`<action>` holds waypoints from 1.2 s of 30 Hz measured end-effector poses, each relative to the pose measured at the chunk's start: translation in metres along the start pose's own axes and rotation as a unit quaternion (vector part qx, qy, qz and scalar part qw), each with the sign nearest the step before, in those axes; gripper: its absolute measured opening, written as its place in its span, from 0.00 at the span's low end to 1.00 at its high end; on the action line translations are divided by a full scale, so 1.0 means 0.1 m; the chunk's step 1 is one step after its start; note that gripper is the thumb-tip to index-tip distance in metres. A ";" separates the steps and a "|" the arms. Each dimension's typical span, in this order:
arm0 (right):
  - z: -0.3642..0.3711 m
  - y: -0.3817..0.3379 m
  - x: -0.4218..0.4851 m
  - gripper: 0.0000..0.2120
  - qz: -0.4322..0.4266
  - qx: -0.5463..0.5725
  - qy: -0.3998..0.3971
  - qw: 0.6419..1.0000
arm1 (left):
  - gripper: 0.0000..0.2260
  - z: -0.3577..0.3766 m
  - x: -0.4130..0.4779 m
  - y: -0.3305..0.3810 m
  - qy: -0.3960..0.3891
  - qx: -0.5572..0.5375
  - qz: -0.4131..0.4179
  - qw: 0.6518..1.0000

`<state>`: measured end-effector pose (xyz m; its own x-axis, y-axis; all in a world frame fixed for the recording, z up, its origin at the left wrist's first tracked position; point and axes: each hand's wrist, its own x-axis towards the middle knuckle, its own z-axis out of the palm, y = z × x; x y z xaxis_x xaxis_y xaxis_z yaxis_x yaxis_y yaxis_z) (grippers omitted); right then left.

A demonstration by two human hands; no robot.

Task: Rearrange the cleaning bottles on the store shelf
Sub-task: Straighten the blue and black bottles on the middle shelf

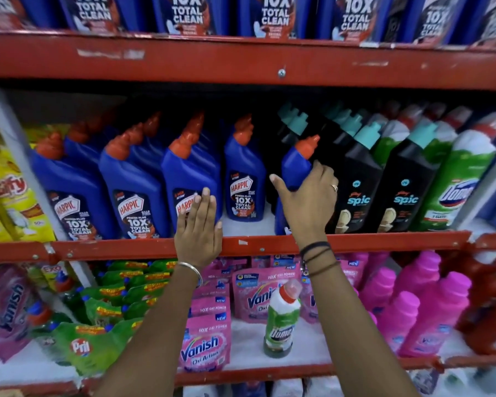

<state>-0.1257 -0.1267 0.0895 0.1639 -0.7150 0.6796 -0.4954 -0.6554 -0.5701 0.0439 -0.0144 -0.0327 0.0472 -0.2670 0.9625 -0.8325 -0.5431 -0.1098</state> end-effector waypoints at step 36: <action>-0.30 0.14 -0.20 0.24 -0.109 0.140 0.101 0.979 | 0.25 -0.03 0.00 0.01 -0.034 -0.022 -0.016 0.999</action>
<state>-0.1608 -0.1144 0.0821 0.0534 -0.5064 0.8607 -0.2104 -0.8483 -0.4860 0.0411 -0.0126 -0.0321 0.1104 -0.3049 0.9460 -0.8531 -0.5174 -0.0672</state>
